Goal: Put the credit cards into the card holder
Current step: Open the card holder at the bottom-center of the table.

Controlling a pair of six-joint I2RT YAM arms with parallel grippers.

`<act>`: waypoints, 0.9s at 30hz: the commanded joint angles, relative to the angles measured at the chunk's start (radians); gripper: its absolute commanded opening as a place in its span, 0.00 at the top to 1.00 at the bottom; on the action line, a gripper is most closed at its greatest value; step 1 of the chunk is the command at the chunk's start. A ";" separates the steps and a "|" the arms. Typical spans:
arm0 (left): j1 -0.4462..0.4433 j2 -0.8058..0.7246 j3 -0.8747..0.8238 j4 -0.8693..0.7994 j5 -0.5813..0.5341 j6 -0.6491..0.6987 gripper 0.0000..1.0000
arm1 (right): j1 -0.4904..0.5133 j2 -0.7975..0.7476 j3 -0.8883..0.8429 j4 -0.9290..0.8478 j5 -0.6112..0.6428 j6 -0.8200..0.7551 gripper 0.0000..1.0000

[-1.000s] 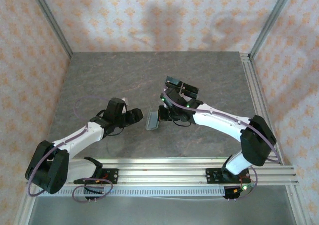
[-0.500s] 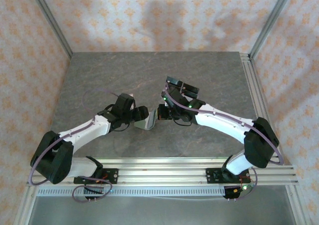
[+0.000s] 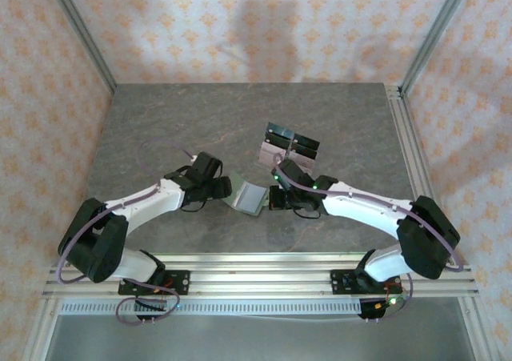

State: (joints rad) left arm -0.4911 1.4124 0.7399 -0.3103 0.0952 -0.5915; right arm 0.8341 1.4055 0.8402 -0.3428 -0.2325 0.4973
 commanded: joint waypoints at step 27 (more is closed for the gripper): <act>-0.024 0.015 -0.067 0.220 0.193 -0.039 1.00 | -0.053 -0.036 -0.090 0.035 0.087 -0.071 1.00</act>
State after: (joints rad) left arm -0.5007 1.4578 0.7006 -0.0986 0.2848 -0.6125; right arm 0.7910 1.3888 0.7658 -0.2977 -0.1806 0.4549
